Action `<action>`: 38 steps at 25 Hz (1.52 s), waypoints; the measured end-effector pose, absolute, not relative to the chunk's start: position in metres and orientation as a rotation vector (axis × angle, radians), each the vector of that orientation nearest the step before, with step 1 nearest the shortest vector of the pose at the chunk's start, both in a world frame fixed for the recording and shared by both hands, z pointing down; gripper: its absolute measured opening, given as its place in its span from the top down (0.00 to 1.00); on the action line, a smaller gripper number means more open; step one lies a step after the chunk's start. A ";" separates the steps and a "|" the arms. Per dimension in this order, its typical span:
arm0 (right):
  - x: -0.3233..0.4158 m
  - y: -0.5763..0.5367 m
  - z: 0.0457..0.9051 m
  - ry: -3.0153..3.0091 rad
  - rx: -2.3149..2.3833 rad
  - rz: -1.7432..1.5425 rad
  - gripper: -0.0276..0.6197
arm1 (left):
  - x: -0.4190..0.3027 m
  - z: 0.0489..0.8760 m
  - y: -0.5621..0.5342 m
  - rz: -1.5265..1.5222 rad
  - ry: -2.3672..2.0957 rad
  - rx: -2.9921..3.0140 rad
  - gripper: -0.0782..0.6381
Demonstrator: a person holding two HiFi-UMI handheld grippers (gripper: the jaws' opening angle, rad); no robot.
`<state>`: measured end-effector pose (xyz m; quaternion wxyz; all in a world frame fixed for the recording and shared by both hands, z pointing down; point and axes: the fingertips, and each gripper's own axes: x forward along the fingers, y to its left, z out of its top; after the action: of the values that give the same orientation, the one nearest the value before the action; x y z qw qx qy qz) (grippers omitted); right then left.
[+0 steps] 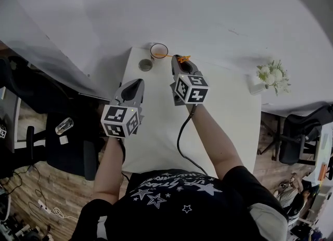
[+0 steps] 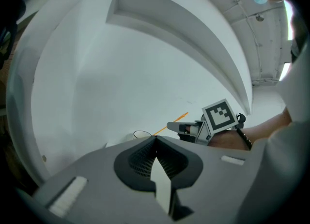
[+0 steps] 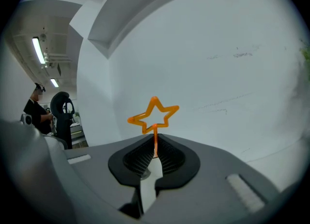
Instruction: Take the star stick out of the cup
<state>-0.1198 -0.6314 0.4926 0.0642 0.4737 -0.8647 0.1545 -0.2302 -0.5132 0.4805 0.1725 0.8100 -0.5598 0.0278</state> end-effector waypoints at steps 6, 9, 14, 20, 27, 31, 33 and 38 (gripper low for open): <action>-0.098 -0.613 0.459 -2.670 1.464 0.444 0.91 | -0.212 0.470 -0.494 0.128 -1.585 2.343 0.89; -0.085 -0.602 0.446 -2.690 1.480 0.432 0.91 | -0.207 0.460 -0.484 0.123 -1.602 2.355 0.89; -0.063 -0.578 0.426 -2.715 1.504 0.414 0.91 | -0.194 0.444 -0.464 0.104 -1.616 2.371 0.89; -0.035 -0.541 0.403 -2.743 1.524 0.378 0.91 | -0.168 0.424 -0.435 0.088 -1.617 2.416 0.89; -0.001 -0.489 0.397 -2.743 1.546 0.356 0.91 | -0.137 0.414 -0.394 0.083 -1.601 2.447 0.89; 0.020 -0.458 0.397 -2.733 1.564 0.366 0.91 | -0.121 0.411 -0.370 0.080 -1.588 2.461 0.89; 0.031 -0.443 0.398 -2.725 1.571 0.371 0.91 | -0.112 0.410 -0.358 0.076 -1.579 2.467 0.89; 0.058 -0.406 0.402 -2.694 1.601 0.385 0.91 | -0.089 0.411 -0.327 0.083 -1.557 2.483 0.89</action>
<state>0.0583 -0.4062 0.4022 -0.0079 0.5072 -0.8531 0.1219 -0.0887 -0.3271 0.4110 0.1049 0.8422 -0.5281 0.0281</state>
